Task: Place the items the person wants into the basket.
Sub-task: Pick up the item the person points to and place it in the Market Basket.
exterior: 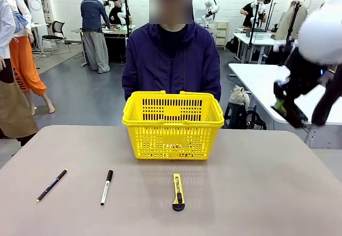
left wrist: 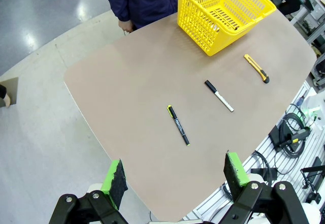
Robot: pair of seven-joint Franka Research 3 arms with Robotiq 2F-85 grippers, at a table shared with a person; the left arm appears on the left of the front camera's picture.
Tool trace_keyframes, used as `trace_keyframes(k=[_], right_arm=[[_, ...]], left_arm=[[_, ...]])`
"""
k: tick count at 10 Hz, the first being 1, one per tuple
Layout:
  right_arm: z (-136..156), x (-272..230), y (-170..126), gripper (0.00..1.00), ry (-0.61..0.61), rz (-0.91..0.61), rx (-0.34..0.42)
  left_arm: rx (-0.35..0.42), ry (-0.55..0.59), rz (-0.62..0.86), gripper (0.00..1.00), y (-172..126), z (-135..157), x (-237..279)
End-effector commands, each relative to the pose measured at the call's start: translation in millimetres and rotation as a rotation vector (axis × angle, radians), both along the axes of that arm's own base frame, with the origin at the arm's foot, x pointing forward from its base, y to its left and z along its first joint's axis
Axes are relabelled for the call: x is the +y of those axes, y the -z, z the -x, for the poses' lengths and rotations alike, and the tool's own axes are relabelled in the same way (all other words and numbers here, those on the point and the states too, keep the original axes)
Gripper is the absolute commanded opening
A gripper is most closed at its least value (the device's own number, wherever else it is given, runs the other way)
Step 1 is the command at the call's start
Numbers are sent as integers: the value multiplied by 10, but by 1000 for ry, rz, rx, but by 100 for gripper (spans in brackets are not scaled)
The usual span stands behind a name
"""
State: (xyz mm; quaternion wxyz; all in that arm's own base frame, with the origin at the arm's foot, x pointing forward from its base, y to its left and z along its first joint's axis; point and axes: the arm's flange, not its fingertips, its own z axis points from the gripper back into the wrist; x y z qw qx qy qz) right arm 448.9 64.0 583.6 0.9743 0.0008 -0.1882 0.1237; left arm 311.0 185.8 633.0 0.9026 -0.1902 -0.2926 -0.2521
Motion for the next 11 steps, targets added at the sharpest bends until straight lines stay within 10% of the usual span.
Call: trace_keyframes(k=[1,10,11], right_arm=[[-295,77,-51,18,56,-1,7],[-223,88,-205,18,22,-12,-16],[-251,99,-222,32,20,-12,-19]], left_arm=[[-10,13,14,100,-1,12,8],[-10,13,14,100,-1,12,8],[-10,13,14,100,-1,12,8]])
